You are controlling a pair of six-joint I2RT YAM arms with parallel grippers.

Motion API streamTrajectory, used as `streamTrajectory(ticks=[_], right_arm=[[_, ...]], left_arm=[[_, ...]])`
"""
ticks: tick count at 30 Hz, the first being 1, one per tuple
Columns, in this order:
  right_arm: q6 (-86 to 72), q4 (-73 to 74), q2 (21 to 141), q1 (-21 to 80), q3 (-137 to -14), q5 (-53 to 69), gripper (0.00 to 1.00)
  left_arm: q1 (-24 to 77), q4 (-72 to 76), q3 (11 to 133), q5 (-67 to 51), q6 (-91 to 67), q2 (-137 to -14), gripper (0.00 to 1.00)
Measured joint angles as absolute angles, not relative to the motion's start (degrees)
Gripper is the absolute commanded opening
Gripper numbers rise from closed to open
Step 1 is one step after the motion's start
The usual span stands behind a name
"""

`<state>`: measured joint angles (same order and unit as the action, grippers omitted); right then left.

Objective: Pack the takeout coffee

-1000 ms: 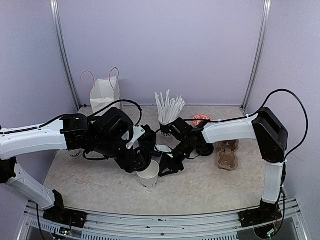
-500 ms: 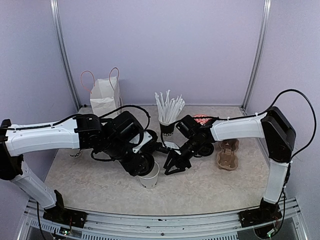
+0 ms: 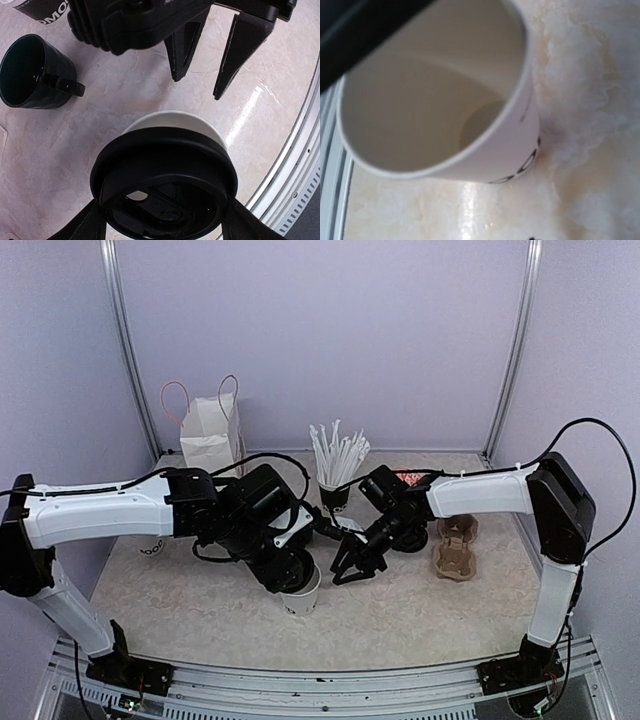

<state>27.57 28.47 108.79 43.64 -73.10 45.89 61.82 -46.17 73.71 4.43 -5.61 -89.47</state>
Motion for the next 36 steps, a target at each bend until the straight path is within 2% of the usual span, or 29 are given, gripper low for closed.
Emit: streamTrajectory(ticks=[19, 28, 29, 30, 36], right_arm=[[27.29, 28.49, 108.75, 42.04, -72.27, 48.42, 0.4], [27.05, 28.97, 108.14, 41.04, -72.12, 49.87, 0.42], [27.05, 29.08, 108.03, 40.95, -72.12, 50.0, 0.42], [27.05, 29.28, 107.94, 40.88, -72.14, 50.22, 0.43], [26.55, 31.9, 107.57, 40.75, -72.77, 51.64, 0.45]], left_arm=[[61.82, -46.7, 75.66, 3.86, -5.5, -93.51, 0.76], [61.82, -45.6, 77.32, 3.97, -5.91, -96.12, 0.83], [61.82, -45.54, 77.45, 4.08, -6.0, -96.25, 0.97], [61.82, -45.58, 77.54, 4.34, -6.15, -96.31, 0.99], [61.87, -45.84, 78.65, 5.39, -7.46, -96.09, 0.99]])
